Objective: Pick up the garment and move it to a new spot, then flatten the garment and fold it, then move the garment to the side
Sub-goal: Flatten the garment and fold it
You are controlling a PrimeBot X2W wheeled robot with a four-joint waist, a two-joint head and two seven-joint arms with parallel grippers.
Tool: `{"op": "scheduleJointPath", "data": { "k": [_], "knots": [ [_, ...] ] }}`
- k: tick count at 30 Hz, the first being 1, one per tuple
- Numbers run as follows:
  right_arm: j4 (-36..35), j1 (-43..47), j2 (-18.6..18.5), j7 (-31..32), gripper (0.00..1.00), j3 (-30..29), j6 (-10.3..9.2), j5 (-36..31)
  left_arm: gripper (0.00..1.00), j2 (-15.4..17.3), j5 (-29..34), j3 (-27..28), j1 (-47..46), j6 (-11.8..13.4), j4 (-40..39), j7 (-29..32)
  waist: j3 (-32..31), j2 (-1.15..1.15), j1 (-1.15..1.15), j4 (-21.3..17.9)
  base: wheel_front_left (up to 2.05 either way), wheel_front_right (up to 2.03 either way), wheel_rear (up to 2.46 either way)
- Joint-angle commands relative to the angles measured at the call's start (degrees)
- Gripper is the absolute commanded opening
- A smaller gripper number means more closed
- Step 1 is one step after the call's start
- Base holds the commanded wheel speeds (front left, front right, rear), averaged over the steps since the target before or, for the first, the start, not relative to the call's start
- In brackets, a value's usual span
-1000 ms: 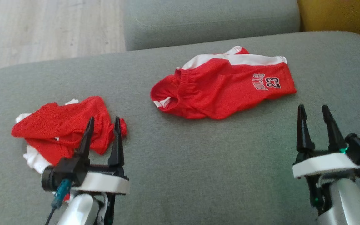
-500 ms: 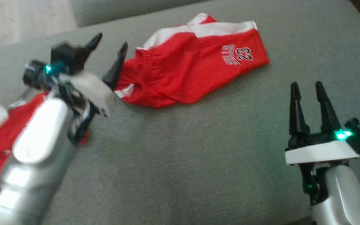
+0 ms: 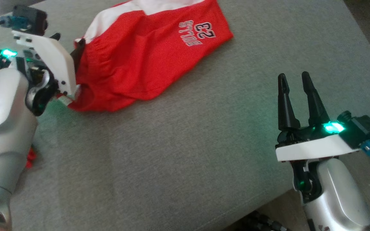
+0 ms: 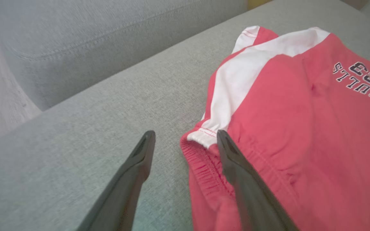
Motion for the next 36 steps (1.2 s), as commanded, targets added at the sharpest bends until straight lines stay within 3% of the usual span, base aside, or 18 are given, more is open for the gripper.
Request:
{"op": "scheduleJointPath", "data": {
  "k": [1,16,17,18,19,28,36],
  "knots": [
    [-1.34,-1.34,-0.01,-0.64,1.0,1.31,-0.1,0.42,1.0,2.26,-0.75,2.33,-3.18,-0.3,-0.42,0.05,1.01,0.0,-0.01,-1.65,0.0,0.0,0.0],
    [-0.62,-1.24,-0.01,-0.78,1.0,1.33,-0.1,0.39,1.0,0.45,-6.36,-0.39,-4.36,-0.31,4.27,2.48,0.79,0.0,-0.01,-2.32,0.0,0.0,0.0],
    [-0.56,-1.23,-0.01,-0.78,1.0,1.36,-0.1,0.35,0.8,0.33,-6.84,-0.77,-4.31,-0.31,4.14,2.68,0.8,0.0,-0.01,-2.3,0.0,0.0,0.0],
    [-0.49,-1.2,-0.01,-0.78,1.0,1.4,-0.1,0.32,0.11,0.28,-7.31,-1.26,-4.24,-0.31,3.87,2.89,0.78,0.0,-0.01,-2.29,0.0,0.0,0.0],
    [-0.44,-1.16,-0.01,-0.78,1.0,1.4,-0.1,0.3,0.0,0.39,-7.71,-1.85,-4.2,-0.31,3.4,2.88,0.75,0.0,-0.01,-2.24,0.0,0.0,0.0],
    [1.23,-0.28,-0.01,-0.78,1.0,0.11,-0.1,-1.54,0.0,-0.76,-11.03,-3.37,-2.7,-0.32,0.95,-5.36,-3.6,0.0,-0.01,1.8,0.0,0.0,0.0],
    [2.73,0.14,-0.01,0.0,1.0,-0.58,-0.1,-3.41,0.0,-1.82,-13.75,-3.82,0.25,-0.27,-1.58,-8.68,-7.32,0.0,-0.01,7.35,0.0,0.0,0.0]
  ]
}}
